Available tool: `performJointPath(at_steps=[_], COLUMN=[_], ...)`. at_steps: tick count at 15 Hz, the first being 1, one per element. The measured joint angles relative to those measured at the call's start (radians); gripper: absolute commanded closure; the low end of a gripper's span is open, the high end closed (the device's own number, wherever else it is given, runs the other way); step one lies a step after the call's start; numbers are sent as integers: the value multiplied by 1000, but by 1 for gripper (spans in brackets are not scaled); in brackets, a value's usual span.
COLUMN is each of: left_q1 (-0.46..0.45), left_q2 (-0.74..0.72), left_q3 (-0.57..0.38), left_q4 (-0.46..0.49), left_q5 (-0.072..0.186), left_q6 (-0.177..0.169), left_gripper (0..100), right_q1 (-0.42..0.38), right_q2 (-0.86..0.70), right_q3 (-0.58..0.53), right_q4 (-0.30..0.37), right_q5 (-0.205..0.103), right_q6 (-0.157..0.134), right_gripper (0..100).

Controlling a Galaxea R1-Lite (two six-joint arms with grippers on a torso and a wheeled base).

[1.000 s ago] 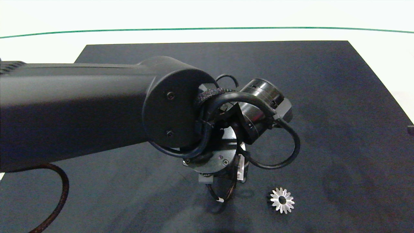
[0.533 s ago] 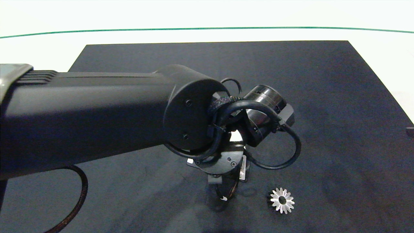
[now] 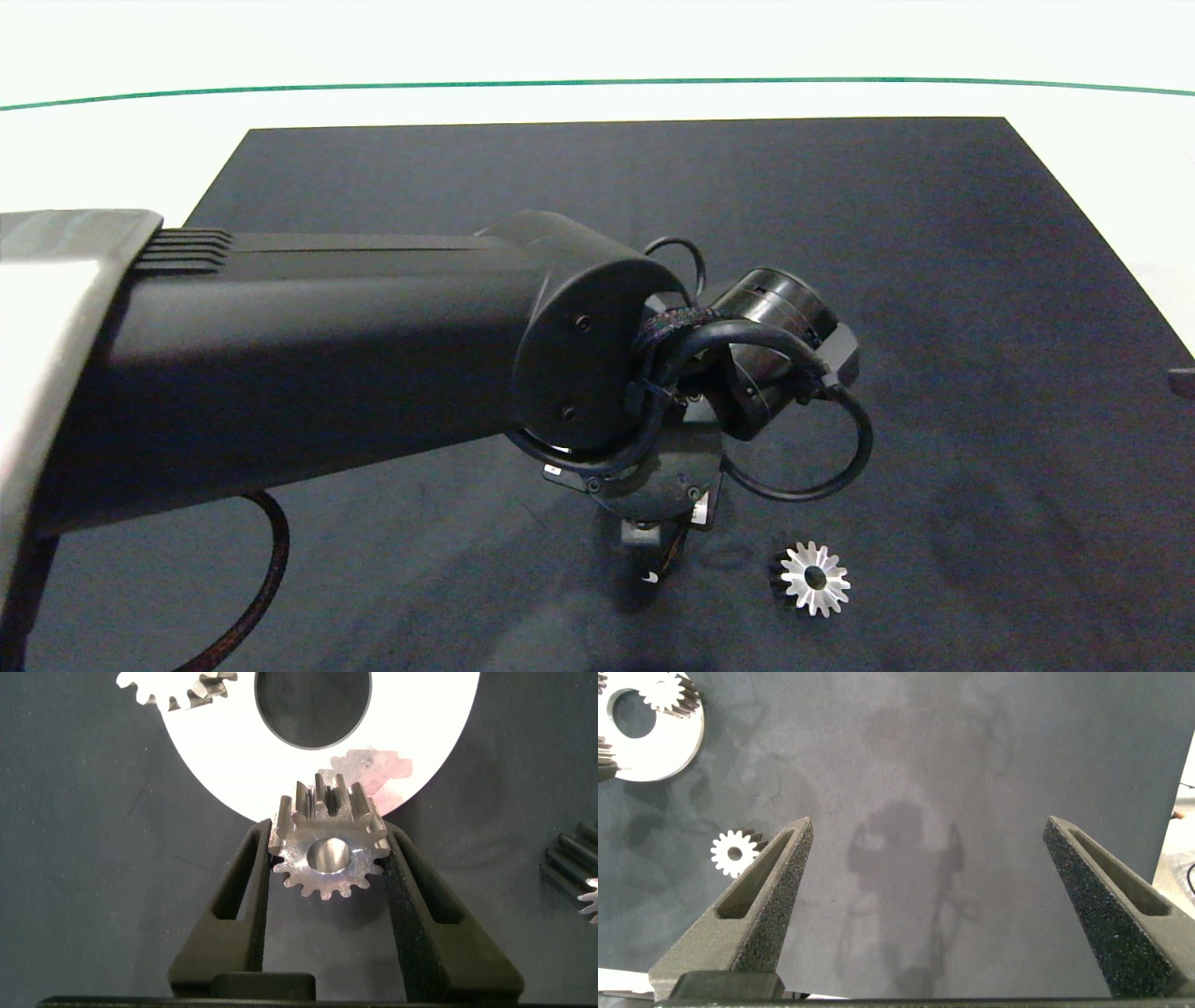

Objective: Remove an incorrectly installed larger gear and replace it with the correct smaller gear

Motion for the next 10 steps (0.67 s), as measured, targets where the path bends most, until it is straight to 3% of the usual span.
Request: performJointPath(at_steps=[10], left_q1=[-2], left_q2=[32], left_q3=[-14], left_q4=[0], left_q5=[0], left_q6=[-2], left_gripper=[84], right_q1=[0], right_q2=[3], right_q3=[0], right_q4=[0], right_q5=[7], right_q6=[0], right_gripper=[0])
